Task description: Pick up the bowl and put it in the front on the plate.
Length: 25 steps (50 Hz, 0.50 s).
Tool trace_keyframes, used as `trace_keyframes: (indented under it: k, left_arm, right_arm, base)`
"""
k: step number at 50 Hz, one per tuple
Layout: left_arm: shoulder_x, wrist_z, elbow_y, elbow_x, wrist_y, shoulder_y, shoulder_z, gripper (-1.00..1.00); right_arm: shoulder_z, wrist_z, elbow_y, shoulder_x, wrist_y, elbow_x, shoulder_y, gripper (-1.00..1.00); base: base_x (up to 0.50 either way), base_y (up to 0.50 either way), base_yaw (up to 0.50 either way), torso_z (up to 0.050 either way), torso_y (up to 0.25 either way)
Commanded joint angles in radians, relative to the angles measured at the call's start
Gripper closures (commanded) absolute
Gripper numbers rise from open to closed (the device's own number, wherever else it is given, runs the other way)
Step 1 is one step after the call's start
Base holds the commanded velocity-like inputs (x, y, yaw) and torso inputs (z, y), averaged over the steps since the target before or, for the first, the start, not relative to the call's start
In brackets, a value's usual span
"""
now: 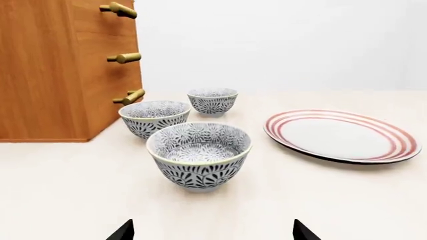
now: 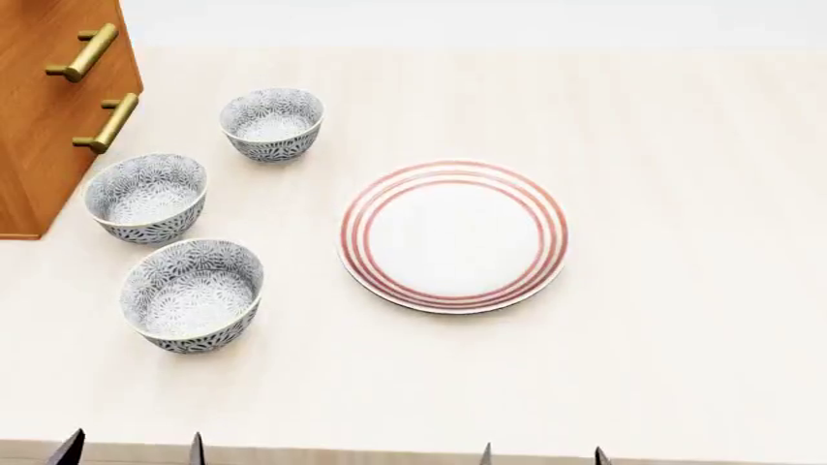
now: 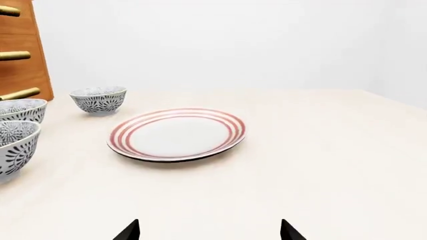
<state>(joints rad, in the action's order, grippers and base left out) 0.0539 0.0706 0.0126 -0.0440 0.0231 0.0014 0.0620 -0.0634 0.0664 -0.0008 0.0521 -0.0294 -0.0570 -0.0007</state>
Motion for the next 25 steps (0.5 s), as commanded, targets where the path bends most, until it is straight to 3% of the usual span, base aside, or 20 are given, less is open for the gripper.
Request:
trace_keyframes:
  k: [1,4,8,15,25]
  left_arm:
    - [0.017,0.082,0.046,0.077,0.214,0.015,0.006,-1.00]
    - [0.021,0.177,0.112,0.188,0.409,0.030,-0.022,-1.00]
    - [0.028,0.214,0.192,0.228,0.502,0.053,-0.029,-1.00]
    - [0.038,0.222,0.209,0.218,0.501,0.060,-0.015,-1.00]
    - [0.050,0.231,0.226,0.209,0.484,0.076,0.004,-1.00]
  right_arm:
    - [-0.012,0.023,-0.016,0.010,-0.299,0.019,-0.009,-1.00]
    - [0.001,0.046,-0.054,0.006,-0.573,0.026,-0.021,-1.00]
    - [0.003,0.068,-0.056,0.009,-0.786,0.100,-0.032,-1.00]
    - [-0.003,0.090,-0.060,0.017,-0.753,0.089,-0.031,-1.00]
    - [-0.031,0.095,-0.085,0.038,-0.724,0.068,-0.044,-1.00]
  base:
    - [0.00,0.00,0.00,0.000,0.000]
    - [0.00,0.00,0.00,0.000,0.000]
    - [0.00,0.00,0.00,0.000,0.000]
    - [0.00,0.00,0.00,0.000,0.000]
    - [0.48,-0.03,0.00,0.000,0.000]
